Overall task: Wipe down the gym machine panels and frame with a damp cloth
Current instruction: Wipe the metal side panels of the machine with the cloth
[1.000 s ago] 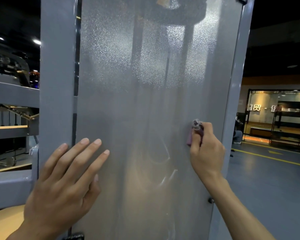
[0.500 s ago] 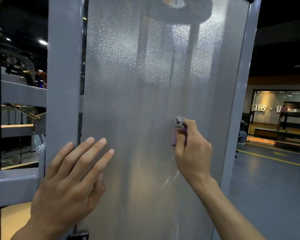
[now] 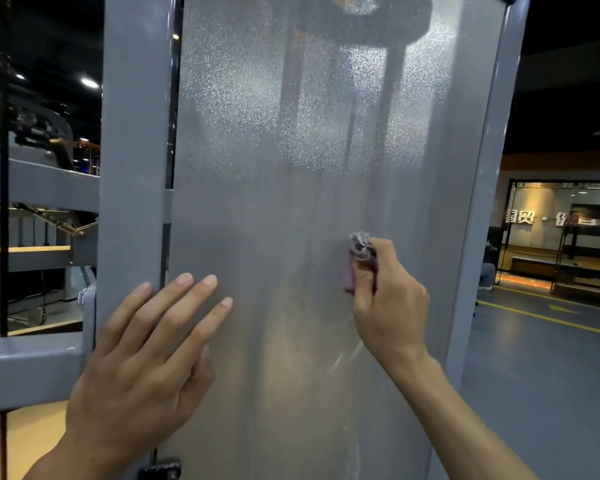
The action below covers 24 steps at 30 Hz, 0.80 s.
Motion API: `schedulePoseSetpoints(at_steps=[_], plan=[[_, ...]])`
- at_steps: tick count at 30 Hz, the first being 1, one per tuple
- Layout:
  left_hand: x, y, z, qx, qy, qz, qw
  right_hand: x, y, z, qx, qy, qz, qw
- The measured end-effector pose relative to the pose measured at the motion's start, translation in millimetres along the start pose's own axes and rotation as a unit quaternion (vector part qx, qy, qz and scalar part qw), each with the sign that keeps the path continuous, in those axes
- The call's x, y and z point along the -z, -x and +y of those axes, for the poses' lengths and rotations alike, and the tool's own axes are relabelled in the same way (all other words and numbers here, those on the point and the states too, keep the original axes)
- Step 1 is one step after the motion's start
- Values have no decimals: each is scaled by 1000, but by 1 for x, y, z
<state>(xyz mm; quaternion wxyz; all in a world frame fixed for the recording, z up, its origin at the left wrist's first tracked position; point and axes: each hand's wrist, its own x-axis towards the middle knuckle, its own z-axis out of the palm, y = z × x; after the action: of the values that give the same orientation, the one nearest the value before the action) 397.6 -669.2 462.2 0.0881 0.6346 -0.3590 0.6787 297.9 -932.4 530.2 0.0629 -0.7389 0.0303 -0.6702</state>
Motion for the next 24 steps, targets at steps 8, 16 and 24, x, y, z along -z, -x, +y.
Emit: schedulePoseSetpoints(at_steps=[8, 16, 24], plan=[[1, 0, 0, 1, 3, 2, 1000, -1, -2, -4, -47, -22, 20, 998], [1, 0, 0, 5, 11, 0, 1000, 3, -5, 3, -30, 4, 16, 999], [3, 1, -1, 4, 18, -6, 1000, -13, 1, -46, 43, -32, -9, 999]])
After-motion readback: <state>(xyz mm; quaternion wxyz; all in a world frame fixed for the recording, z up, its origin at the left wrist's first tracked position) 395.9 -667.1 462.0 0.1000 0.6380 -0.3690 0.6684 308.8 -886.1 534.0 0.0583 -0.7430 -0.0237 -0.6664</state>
